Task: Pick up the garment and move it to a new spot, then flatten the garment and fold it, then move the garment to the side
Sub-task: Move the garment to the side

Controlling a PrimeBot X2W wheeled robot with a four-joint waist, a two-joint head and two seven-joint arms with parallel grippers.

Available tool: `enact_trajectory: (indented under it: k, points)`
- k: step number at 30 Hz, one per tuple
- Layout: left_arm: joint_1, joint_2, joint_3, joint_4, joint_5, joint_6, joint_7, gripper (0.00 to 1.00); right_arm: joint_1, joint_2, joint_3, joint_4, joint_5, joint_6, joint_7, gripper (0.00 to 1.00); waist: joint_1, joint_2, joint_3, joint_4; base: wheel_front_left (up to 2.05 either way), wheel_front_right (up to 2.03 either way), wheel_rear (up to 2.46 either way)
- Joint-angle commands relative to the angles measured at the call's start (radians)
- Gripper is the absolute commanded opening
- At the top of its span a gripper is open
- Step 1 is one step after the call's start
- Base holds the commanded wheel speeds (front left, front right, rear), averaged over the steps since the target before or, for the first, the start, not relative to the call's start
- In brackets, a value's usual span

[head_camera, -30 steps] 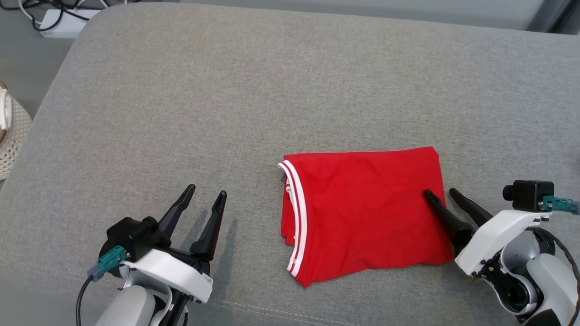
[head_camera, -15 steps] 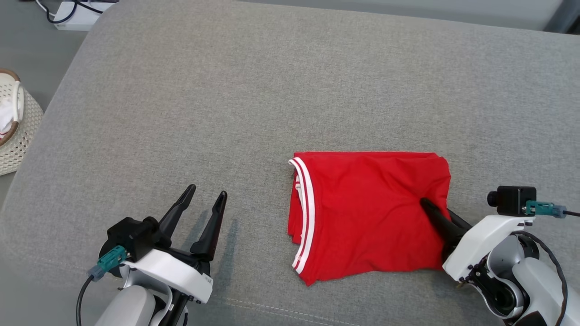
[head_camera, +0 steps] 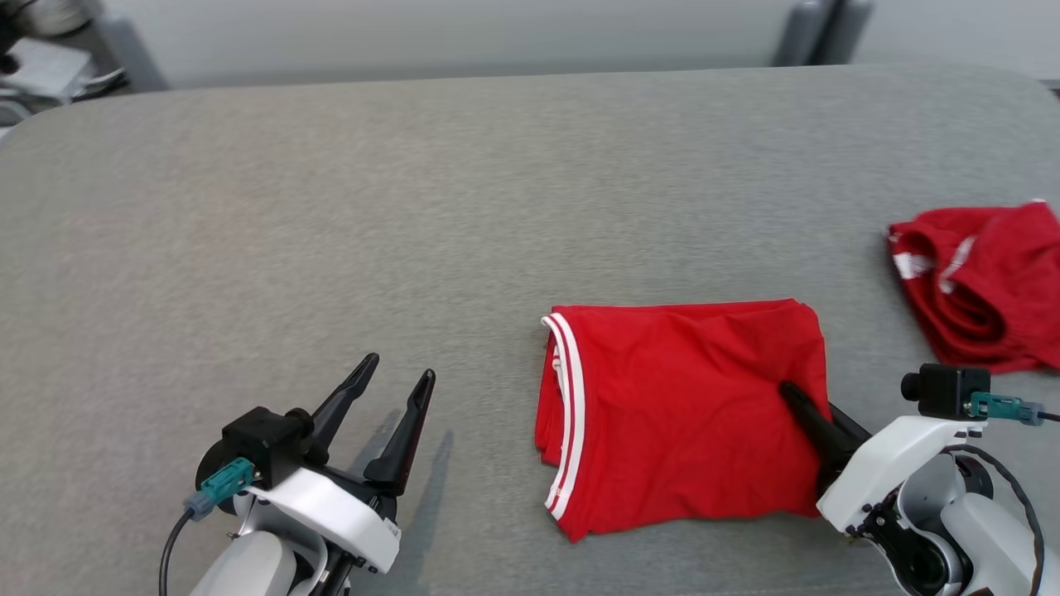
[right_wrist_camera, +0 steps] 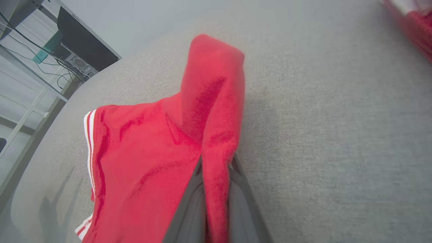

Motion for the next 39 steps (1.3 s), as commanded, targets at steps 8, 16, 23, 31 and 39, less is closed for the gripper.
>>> enact_trajectory:
  k: [8, 16, 23, 31, 39]
  points:
    - [-0.027, 0.027, 0.028, -0.007, -0.005, -0.004, -0.006, 1.00, -0.004, -0.018, 0.036, -0.006, 0.011, 0.000, -0.024, 0.00, 0.0000, -0.0001, -0.021, -0.228, 0.00, 0.00, 0.00]
    - [-0.041, 0.046, 0.019, -0.018, 0.000, -0.004, -0.006, 1.00, -0.133, -0.029, 0.016, 0.024, -0.066, 0.000, -0.078, 0.00, 0.0000, -0.0001, 0.037, -0.283, 0.00, 0.00, 0.00]
    - [-0.062, 0.066, -0.004, -0.021, -0.002, -0.004, -0.006, 1.00, -0.276, -0.048, -0.045, 0.063, -0.134, 0.000, -0.091, 0.00, 0.0000, -0.0001, 0.080, -0.282, 0.00, 0.00, 0.00]
    - [-0.069, 0.082, -0.018, -0.010, -0.009, -0.004, -0.006, 1.00, -0.380, -0.093, -0.137, 0.087, -0.191, 0.000, -0.067, 0.00, 0.0000, -0.0001, 0.118, -0.255, 0.00, 0.00, 0.00]
    - [-0.091, 0.093, -0.060, -0.001, -0.002, -0.004, -0.006, 1.00, -0.421, -0.075, -0.261, 0.263, -0.301, 0.000, -0.063, 0.00, 0.0000, -0.0001, 0.148, -0.222, 0.00, 0.00, 0.00]
